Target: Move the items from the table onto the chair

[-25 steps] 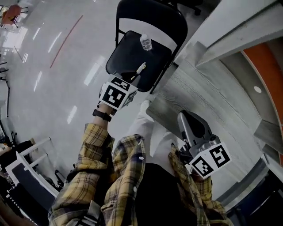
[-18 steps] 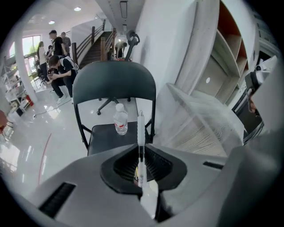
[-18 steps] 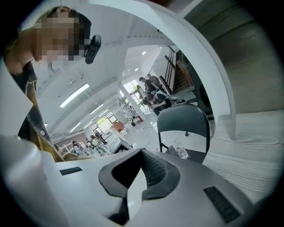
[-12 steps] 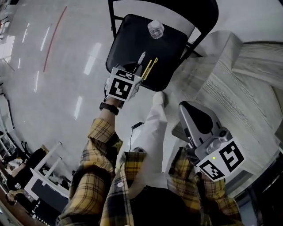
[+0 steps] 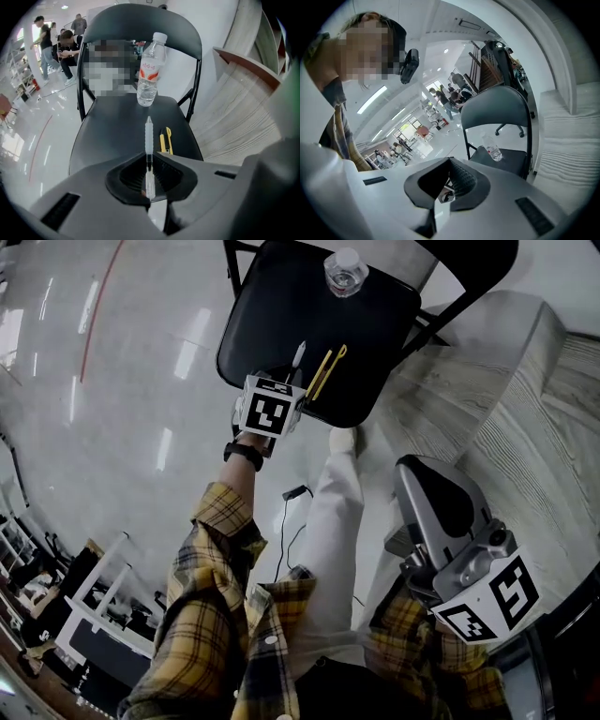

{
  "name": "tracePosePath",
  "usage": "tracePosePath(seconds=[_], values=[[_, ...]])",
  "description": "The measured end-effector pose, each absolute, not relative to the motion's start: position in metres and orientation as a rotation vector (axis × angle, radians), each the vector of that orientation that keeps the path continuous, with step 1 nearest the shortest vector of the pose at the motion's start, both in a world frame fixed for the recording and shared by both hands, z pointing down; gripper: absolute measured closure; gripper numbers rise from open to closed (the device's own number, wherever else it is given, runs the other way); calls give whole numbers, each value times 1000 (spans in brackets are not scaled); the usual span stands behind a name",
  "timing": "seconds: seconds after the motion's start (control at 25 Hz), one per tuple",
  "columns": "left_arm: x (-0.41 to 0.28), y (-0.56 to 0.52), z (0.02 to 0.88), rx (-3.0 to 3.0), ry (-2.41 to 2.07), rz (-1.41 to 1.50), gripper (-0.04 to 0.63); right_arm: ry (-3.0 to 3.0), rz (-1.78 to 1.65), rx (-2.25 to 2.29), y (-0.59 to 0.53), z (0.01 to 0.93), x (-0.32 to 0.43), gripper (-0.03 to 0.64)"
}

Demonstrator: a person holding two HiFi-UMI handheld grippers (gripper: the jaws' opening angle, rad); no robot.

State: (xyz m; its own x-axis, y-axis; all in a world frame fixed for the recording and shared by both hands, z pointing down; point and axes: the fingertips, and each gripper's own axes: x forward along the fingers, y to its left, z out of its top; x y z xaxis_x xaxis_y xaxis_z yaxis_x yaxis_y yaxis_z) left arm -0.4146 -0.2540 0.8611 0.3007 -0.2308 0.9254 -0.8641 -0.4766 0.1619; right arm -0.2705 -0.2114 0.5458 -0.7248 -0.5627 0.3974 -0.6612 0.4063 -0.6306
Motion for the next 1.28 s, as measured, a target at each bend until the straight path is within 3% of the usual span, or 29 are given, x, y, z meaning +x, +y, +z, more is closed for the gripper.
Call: tracePosePath(seconds=[0.68,0.76,0.88,1.2,1.28], values=[[-420,-269,922,1761,-962,1272,548,-2499,1300,1151,-210,564,-260,598],[-421,-267,922,1756,-971,1258,509,-2498,1304,1156,-211,563,-258,598],[-422,-265,912,1733,-963,1217,449,-2504,1300,1157,-211,556,-257,599],[-424,-271,844,1762,-1095,1064,449,-2526,1216,1198,-196,518,-237,599],[-419,-259,816,1762,-1141,1011,484,-2523,1217,1196,-183,503,-229,598]])
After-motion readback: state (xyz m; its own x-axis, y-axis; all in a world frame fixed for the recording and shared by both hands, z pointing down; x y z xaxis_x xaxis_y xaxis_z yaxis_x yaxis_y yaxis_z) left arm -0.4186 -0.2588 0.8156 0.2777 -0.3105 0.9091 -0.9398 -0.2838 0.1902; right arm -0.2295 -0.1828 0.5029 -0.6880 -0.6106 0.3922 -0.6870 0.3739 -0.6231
